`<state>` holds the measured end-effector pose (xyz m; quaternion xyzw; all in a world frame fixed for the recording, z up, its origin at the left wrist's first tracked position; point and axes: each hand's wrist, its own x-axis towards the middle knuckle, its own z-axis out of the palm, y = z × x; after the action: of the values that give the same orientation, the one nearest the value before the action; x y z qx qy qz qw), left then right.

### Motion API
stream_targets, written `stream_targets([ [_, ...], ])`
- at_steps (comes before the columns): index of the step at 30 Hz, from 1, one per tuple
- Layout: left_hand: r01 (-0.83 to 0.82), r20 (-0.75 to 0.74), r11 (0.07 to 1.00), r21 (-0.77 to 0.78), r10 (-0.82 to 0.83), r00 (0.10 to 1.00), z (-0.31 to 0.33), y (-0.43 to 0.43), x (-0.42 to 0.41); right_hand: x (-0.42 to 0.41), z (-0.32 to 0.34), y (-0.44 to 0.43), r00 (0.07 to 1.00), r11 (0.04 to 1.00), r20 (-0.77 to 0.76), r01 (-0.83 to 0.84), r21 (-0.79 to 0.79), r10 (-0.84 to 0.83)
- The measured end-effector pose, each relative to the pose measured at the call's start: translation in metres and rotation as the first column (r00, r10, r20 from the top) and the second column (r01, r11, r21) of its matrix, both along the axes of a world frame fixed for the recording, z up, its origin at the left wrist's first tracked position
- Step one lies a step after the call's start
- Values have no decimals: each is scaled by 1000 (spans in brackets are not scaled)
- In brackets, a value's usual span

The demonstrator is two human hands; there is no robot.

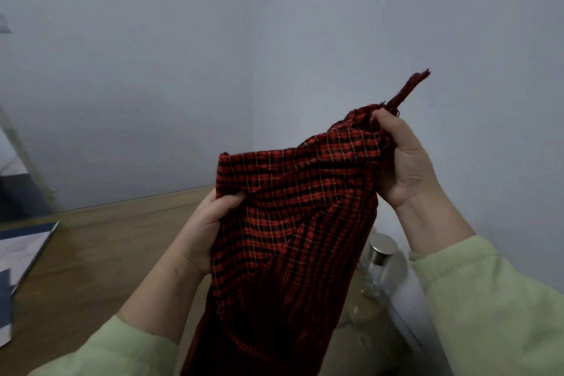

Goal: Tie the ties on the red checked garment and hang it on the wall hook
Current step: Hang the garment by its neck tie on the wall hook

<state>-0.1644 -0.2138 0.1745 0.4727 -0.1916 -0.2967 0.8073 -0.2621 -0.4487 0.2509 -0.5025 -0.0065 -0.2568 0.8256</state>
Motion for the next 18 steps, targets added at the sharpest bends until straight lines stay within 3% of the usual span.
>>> stream_targets([
  [9, 329, 124, 928, -175, -310, 943, 48, -46, -23, -86, 79, 6, 975, 968, 184, 160, -191, -125],
  [18, 453, 234, 885, -106, -421, 876, 83, -61, -45, -152, 106, 29, 900, 885, 200, 424, -190, -388],
])
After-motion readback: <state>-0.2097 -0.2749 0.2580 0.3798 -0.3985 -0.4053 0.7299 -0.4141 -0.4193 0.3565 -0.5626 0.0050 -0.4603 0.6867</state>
